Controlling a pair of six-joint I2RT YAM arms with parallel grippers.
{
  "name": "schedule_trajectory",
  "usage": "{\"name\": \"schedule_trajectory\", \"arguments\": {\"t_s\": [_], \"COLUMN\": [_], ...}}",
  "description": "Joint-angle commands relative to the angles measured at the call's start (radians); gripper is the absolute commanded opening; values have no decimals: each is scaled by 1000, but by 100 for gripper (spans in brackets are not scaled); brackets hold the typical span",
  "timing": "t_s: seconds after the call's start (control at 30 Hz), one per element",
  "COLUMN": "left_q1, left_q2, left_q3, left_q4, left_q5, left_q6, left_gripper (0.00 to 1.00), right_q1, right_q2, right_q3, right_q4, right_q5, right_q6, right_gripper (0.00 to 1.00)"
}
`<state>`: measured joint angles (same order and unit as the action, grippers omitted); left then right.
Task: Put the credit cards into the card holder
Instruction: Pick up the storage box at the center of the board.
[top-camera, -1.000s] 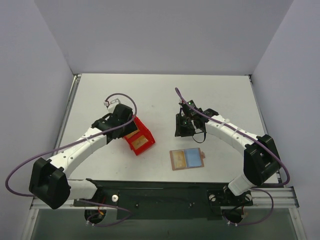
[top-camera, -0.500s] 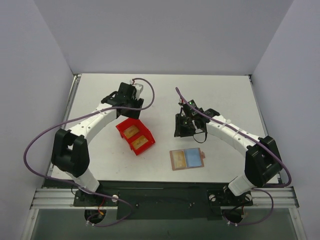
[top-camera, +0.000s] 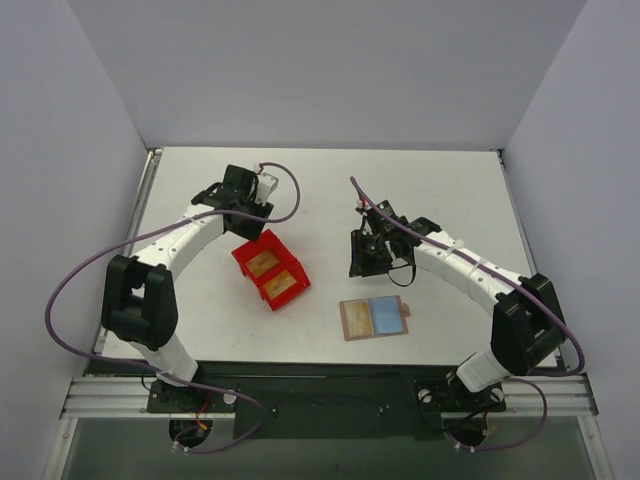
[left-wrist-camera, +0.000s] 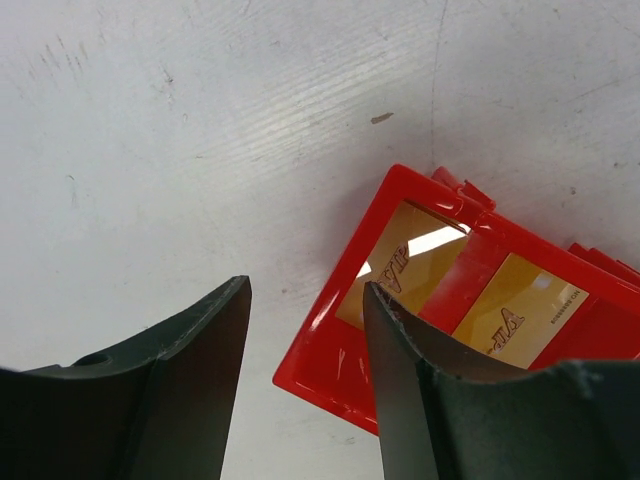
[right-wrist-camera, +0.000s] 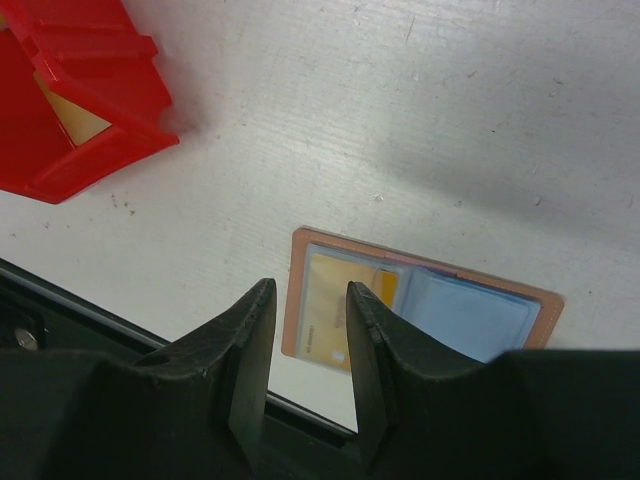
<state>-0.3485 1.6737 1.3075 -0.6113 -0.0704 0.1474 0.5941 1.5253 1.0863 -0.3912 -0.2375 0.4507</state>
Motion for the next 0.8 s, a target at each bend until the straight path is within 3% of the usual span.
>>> {"name": "schedule_trajectory", "arguments": {"t_s": [0.0,0.4,0.77], "left_q1": [23,32,55], "left_q2": [12,103,139], "left_q3": [22,45,88], "left_q4": [-15,-54,-93], "left_q5": [47,109,84], "left_q6": [31,6,-51], "left_gripper": [59,57,40], "right_q1": [-7,-5,-8], "right_q2": [-44,-36,-36], "right_q3": [-3,-5,-8], "right_q4": [-38,-35,-34], "right_q5": [-6,-2,4], "right_q6": [-20,-24,-26], "right_gripper": [31,31,30]}}
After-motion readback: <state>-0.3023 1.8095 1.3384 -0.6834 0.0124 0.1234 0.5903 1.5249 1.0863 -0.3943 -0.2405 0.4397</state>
